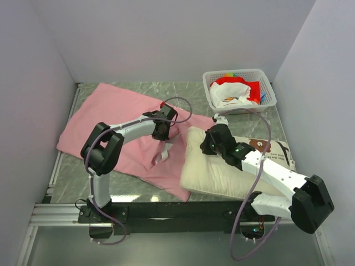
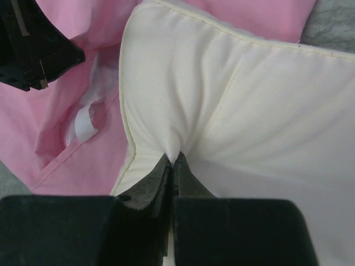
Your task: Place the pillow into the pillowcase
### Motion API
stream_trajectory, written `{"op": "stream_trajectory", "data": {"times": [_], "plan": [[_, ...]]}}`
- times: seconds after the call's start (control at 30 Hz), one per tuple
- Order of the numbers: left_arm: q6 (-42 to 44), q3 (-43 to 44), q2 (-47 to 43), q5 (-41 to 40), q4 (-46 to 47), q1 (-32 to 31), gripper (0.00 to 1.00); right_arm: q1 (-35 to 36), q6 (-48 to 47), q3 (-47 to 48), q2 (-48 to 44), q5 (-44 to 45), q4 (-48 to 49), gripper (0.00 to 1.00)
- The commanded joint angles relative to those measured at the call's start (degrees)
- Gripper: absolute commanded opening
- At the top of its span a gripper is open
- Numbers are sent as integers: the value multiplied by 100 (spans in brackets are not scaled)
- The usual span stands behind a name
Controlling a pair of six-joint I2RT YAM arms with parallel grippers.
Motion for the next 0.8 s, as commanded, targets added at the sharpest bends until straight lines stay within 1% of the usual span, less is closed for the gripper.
{"op": "stream_trajectory", "data": {"times": [0.0, 0.07, 0.13, 0.2, 0.3, 0.37, 0.43, 0.63, 0.77], "plan": [[-15, 160, -580, -61, -146, 104, 1, 38, -23, 412, -515, 205, -293, 0], [-15, 187, -722, 157, -243, 183, 1, 82, -110, 597, -638, 135, -460, 0], [-6, 213, -915, 325, -278, 280, 1, 213, -189, 1062, -630, 292, -645, 0], [-23, 257, -1055, 561, -340, 359, 1, 547, -225, 1588, -542, 572, -944, 0], [-50, 257, -1257, 843, -375, 517, 1, 776, -234, 1968, -296, 671, -936, 0], [-103, 257, -1346, 993, -402, 623, 1, 916, -234, 2127, 55, 714, -918, 0], [-146, 257, -1469, 1160, -402, 719, 1, 987, -190, 2198, 440, 645, -683, 0], [-252, 310, -1750, 1310, -367, 878, 1, 1172, -49, 2084, 1479, 425, -234, 0], [-235, 310, -1952, 1512, -393, 887, 1, 1181, -66, 2188, 2076, 547, -241, 0]]}}
